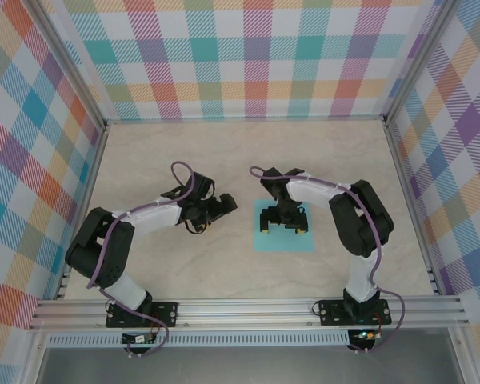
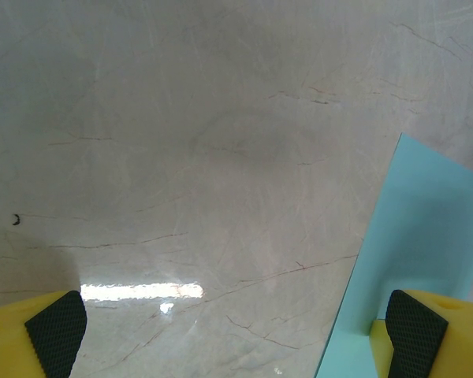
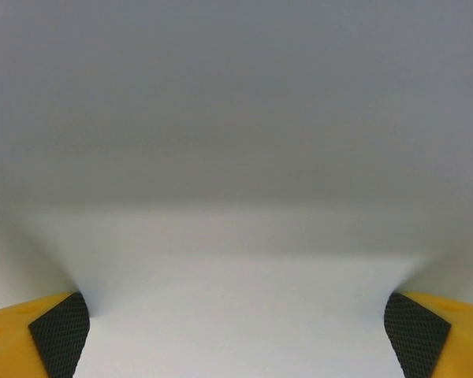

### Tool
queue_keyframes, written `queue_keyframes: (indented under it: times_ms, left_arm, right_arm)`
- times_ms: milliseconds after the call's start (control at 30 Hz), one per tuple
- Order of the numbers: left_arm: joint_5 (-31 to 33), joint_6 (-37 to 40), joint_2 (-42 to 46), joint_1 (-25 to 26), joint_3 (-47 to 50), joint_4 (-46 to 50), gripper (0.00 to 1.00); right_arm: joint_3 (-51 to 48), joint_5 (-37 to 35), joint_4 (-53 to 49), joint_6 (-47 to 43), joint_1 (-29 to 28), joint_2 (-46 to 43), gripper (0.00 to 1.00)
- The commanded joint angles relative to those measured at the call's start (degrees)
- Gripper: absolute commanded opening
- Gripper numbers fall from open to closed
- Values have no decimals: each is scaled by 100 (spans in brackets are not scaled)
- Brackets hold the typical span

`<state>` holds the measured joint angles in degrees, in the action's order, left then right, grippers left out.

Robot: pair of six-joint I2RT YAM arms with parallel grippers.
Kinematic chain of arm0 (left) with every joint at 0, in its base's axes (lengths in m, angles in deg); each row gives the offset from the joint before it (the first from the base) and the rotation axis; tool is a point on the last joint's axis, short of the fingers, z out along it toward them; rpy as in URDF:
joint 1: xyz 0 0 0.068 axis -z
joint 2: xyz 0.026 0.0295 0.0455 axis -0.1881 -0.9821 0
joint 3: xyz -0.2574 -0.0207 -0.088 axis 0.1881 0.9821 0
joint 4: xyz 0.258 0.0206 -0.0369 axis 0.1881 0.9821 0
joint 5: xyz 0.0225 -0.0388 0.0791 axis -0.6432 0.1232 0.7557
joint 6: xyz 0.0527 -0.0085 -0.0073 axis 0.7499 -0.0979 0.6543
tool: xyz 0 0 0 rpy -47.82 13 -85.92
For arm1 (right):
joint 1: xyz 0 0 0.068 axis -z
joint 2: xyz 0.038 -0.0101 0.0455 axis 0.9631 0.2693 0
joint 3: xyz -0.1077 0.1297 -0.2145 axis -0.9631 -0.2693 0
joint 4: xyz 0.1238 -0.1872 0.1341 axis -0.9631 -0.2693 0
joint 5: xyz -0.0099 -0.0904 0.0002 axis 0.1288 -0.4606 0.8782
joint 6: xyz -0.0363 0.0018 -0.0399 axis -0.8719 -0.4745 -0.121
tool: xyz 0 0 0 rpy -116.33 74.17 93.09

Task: Fold a paper plane with a square sheet of paper (pick it up from the middle)
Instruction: Fold the square sheet of paper in half at the center of the table.

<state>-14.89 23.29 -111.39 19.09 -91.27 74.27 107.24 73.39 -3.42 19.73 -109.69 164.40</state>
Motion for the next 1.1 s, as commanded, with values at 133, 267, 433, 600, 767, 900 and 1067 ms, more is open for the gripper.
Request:
queue_keyframes:
  times_ms: [133,267,433,600,767,900,1067]
  left_arm:
    - [59,-79,-53,92,-48,33,100]
    - [61,-65,-63,92,-52,59,100]
    - [63,-77,-55,92,-41,60,100]
    - [56,-73,-54,92,-40,51,100]
    - [63,-80,-49,95,-39,42,100]
    - [55,-78,-59,100,-40,51,100]
    - [80,-72,-37,100,-38,60,100]
  right_arm:
    - [-481,-73,302,76,-12,897,94]
    - [-541,24,445,51,19,921,88]
    - [-604,42,452,17,86,764,86]
    - [-491,101,342,-56,87,247,88]
    - [-59,-159,-1,-32,90,-305,99]
    - [259,-285,-21,-4,217,-283,100]
    - [560,-226,13,-30,305,307,100]
